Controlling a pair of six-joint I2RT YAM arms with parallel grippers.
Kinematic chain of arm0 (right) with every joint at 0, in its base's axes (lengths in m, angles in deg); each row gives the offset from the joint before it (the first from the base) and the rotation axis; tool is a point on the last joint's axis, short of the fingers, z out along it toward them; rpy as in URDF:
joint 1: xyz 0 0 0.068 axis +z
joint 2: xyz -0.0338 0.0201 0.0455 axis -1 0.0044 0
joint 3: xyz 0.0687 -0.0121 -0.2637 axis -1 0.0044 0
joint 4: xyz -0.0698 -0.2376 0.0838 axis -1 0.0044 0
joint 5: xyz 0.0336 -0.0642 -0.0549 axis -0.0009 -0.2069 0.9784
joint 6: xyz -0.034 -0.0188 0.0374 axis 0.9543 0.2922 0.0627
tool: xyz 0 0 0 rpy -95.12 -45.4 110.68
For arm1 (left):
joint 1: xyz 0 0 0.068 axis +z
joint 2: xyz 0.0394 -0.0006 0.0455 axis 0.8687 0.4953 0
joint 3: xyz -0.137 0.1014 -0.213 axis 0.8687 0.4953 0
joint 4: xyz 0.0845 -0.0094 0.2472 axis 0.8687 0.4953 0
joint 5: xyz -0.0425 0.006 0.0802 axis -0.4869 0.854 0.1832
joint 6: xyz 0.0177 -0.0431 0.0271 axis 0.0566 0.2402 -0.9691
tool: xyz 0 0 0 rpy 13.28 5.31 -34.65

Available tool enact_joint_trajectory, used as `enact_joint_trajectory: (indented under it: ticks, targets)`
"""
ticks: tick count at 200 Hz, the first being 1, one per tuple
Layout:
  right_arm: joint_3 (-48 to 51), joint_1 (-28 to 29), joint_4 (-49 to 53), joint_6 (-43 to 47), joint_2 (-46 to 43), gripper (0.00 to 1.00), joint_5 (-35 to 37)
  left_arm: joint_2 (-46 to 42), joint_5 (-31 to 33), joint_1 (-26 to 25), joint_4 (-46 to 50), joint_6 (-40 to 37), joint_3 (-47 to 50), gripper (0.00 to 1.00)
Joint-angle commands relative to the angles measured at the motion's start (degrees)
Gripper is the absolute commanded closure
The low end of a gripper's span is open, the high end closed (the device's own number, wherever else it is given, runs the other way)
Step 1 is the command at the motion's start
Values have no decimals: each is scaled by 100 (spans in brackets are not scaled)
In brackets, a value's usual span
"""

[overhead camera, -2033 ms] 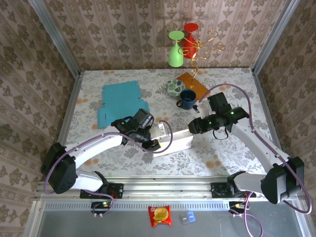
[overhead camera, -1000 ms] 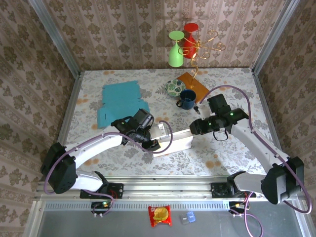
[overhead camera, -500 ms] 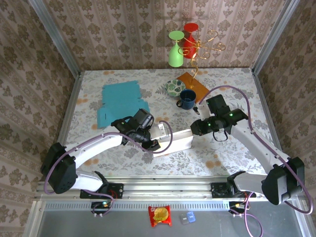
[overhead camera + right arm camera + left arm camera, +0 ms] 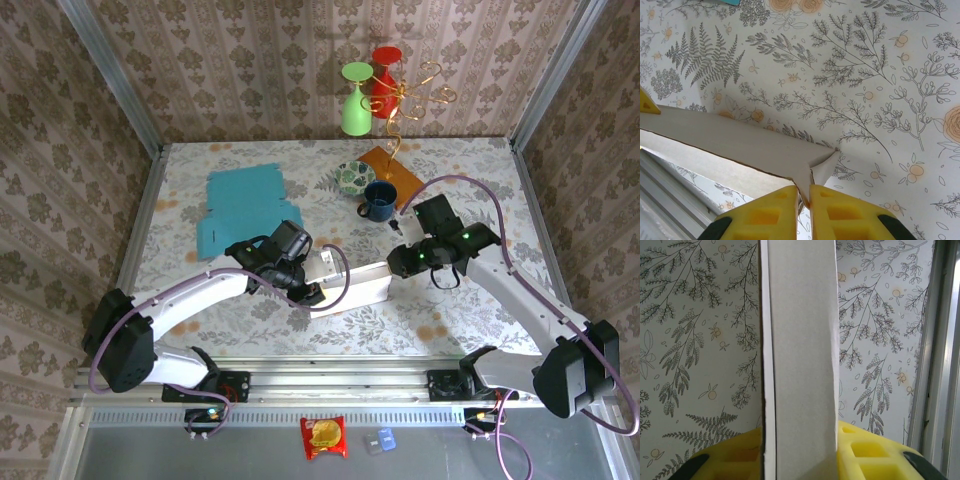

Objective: Fold the paper box

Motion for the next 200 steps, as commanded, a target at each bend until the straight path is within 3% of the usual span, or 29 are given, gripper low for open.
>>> enact_joint_trajectory:
  ticks: [1,200]
  targets:
    - [20,59,126,-46,-43,86,271,-99,1,-26,83,-86,-28,74]
    - [-133,306,-2,-234,194,85,629,-114,39,-53,59,-77,-49,74]
